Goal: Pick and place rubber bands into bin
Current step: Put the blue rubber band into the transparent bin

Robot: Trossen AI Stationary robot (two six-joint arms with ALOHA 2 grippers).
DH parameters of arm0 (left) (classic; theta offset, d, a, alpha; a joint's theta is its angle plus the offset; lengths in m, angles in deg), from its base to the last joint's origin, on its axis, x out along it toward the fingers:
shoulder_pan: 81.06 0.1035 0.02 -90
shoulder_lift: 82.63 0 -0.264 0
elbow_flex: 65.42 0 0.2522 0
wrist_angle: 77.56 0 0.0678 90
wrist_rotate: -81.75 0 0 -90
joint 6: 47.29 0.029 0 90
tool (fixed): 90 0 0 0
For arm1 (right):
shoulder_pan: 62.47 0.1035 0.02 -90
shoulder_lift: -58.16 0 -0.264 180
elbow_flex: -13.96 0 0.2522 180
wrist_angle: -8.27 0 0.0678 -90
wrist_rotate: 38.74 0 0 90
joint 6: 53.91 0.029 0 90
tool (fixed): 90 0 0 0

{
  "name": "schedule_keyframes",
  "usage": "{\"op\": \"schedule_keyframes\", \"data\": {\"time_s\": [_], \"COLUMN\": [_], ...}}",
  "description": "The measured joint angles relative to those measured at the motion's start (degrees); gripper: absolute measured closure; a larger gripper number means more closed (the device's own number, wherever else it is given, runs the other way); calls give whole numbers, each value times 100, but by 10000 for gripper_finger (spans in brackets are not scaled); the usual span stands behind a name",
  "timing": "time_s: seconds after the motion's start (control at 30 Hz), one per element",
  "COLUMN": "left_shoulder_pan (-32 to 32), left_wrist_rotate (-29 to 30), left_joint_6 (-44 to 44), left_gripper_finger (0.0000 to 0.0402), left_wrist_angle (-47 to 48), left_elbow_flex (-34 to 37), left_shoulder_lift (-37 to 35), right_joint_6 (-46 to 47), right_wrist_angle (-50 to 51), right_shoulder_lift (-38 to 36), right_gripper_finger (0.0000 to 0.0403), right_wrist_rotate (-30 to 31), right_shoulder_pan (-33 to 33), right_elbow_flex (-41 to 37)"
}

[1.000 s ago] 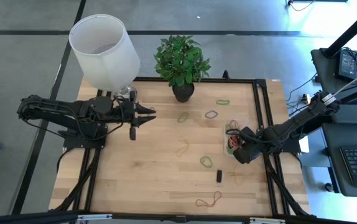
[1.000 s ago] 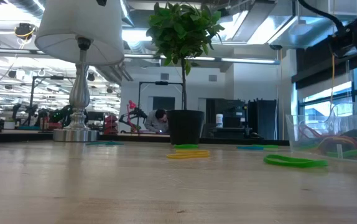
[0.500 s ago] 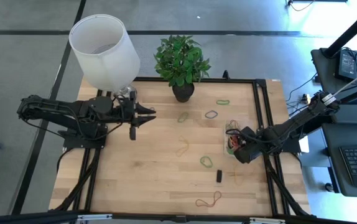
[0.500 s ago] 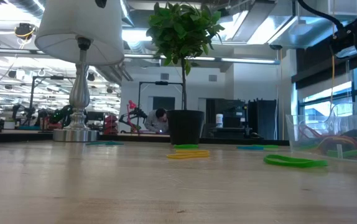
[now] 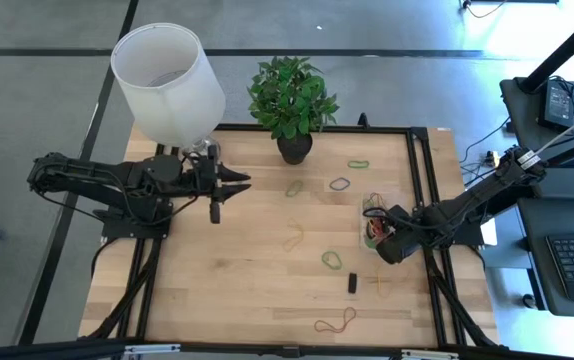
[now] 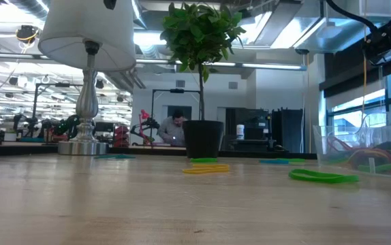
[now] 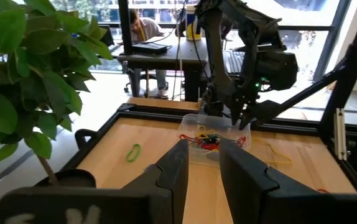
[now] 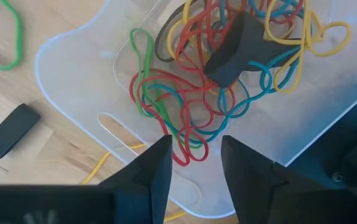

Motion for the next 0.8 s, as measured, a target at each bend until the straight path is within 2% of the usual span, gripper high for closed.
{"op": "schedule_keyframes", "data": {"time_s": [0.2,0.37,0.6,0.7,0.8], "left_shoulder_pan": [0,-2,0,10,84], "left_wrist_rotate": [160,297,385,451,414], "left_joint_6": [2,47,-230,-440,-442], "left_gripper_finger": [315,317,351,367,382], "left_wrist_angle": [0,6,19,30,459], "left_elbow_flex": [0,-1,-171,-386,-694], "left_shoulder_lift": [48,297,1296,1651,1932], "right_joint_6": [-9,-93,-1837,-2358,-2880], "right_wrist_angle": [2,-30,-348,-342,-359], "right_shoulder_lift": [0,0,-98,-381,-874], "right_gripper_finger": [261,261,282,294,299], "right_wrist_rotate": [61,385,489,492,498], "right_shoulder_pan": [0,2,-74,-189,-414], "right_elbow_flex": [0,0,0,0,0]}}
